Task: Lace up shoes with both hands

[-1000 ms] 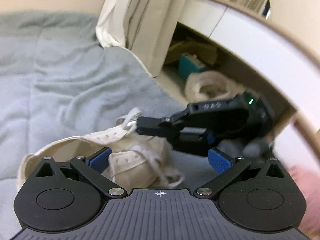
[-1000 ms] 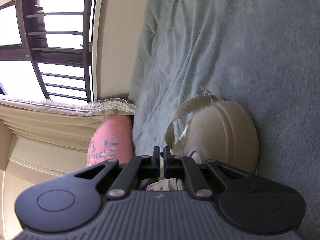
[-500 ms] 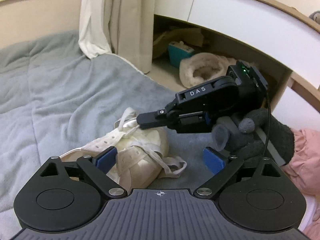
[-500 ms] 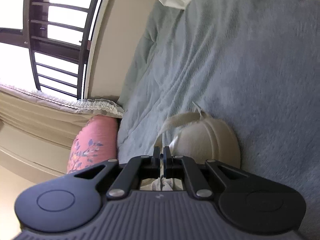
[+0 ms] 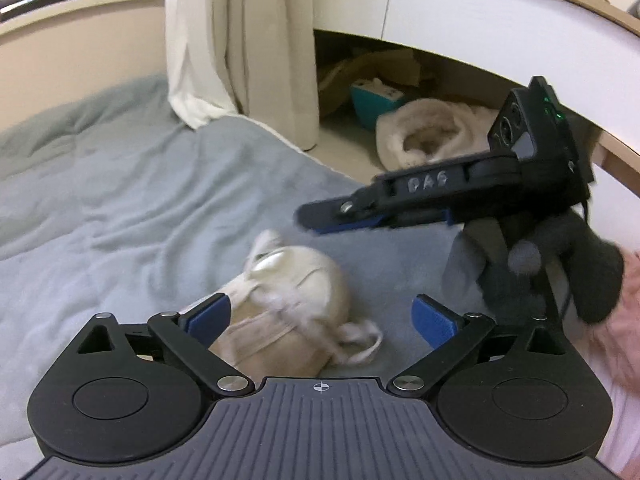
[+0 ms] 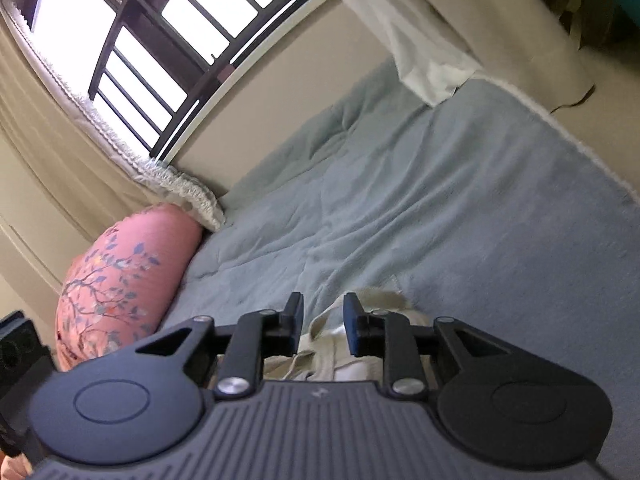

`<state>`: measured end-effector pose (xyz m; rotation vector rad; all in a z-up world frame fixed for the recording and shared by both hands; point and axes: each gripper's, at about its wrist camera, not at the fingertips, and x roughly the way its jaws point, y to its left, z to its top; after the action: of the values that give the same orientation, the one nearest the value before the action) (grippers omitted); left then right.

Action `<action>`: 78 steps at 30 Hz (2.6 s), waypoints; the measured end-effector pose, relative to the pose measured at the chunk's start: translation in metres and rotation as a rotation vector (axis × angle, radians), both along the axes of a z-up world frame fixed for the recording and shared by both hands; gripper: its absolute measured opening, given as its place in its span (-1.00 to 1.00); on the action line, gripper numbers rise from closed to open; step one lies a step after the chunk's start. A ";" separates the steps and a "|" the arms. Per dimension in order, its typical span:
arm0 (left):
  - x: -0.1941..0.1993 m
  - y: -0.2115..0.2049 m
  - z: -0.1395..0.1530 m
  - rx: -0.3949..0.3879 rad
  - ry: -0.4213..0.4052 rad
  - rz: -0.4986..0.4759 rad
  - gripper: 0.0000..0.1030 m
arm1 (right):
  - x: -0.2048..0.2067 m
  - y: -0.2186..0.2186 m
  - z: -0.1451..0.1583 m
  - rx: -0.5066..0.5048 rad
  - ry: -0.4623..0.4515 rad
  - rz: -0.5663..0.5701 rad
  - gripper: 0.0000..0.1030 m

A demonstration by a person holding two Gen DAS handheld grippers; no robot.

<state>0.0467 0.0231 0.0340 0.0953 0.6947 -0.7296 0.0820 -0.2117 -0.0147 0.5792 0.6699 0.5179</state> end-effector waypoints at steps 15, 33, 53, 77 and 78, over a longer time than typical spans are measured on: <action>0.023 -0.022 -0.014 0.002 0.128 0.346 0.07 | 0.002 -0.022 -0.014 -0.066 0.072 -0.162 -0.13; -0.051 0.105 -0.028 -0.145 0.077 0.555 0.95 | 0.026 -0.003 -0.063 0.033 0.247 -0.039 0.60; 0.022 0.069 -0.019 0.130 -0.327 0.221 0.95 | -0.010 0.003 -0.045 -0.025 0.199 -0.021 0.46; -0.035 0.080 -0.069 -0.034 0.104 0.420 0.98 | 0.001 0.167 0.029 -0.708 -0.364 0.548 0.54; -0.034 0.084 -0.073 -0.061 0.138 0.430 0.98 | 0.014 0.177 0.027 -0.712 -0.275 0.582 0.49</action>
<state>0.0127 0.1074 -0.0387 -0.1583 0.7919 -0.3455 0.0964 -0.0348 0.0121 -0.3703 0.7005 0.8257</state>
